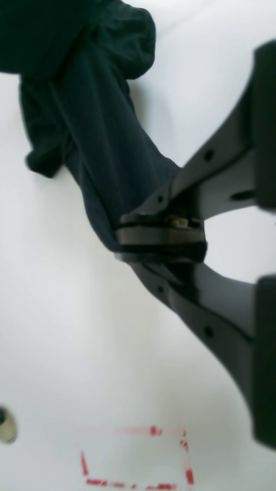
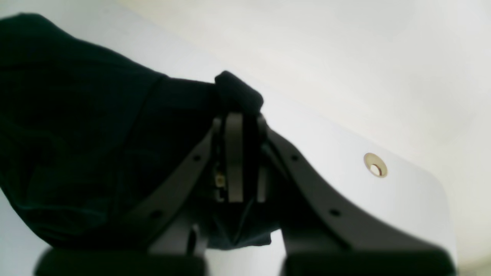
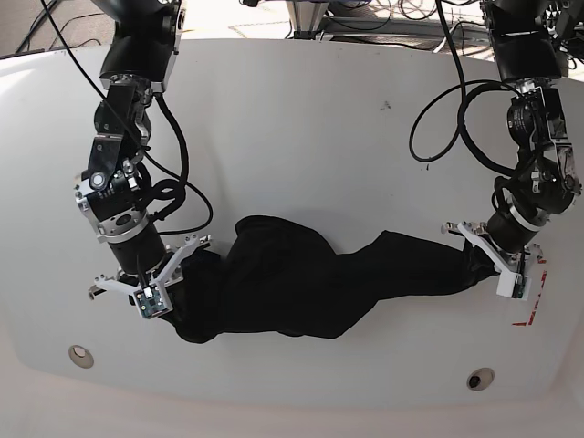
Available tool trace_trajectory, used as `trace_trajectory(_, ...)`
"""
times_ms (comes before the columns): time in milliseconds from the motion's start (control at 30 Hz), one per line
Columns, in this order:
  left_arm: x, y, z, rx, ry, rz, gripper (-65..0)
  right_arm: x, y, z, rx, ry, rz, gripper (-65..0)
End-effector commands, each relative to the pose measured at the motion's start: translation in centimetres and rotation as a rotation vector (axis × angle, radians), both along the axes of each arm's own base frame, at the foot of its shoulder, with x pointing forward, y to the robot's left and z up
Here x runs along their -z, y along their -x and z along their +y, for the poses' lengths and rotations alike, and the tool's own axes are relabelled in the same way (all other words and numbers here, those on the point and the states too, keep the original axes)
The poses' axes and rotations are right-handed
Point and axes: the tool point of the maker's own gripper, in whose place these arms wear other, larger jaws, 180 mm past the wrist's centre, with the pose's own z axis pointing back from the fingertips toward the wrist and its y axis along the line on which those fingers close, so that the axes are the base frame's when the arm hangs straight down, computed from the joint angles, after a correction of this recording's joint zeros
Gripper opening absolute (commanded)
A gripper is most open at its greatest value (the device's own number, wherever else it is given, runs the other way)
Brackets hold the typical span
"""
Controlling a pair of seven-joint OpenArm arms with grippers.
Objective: Layout the t-shirt on the table in an organized manner, then fold the t-shirt properly
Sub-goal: 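Pull the t-shirt apart, left gripper dragging its edge away from the right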
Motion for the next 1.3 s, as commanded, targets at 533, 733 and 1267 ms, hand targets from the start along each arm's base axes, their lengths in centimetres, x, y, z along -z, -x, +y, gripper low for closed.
trace_trajectory(533, -14.6, -4.7, 4.6, -0.100, -0.051, -0.313, -64.7, -8.3, -5.7, -2.2, 0.035, -0.009, -0.173, -65.0)
trace_trajectory(733, -19.0, -5.5, 4.5, -0.101, -0.050, -0.412, -64.6, -10.9, -7.5, -2.7, 0.049, -0.019, -0.191, -65.0)
trace_trajectory(1267, -31.3, -6.8, 7.1, -0.150, -0.021, -0.611, -64.6, -19.7, -11.2, -3.4, 0.056, -0.052, -0.310, -65.0)
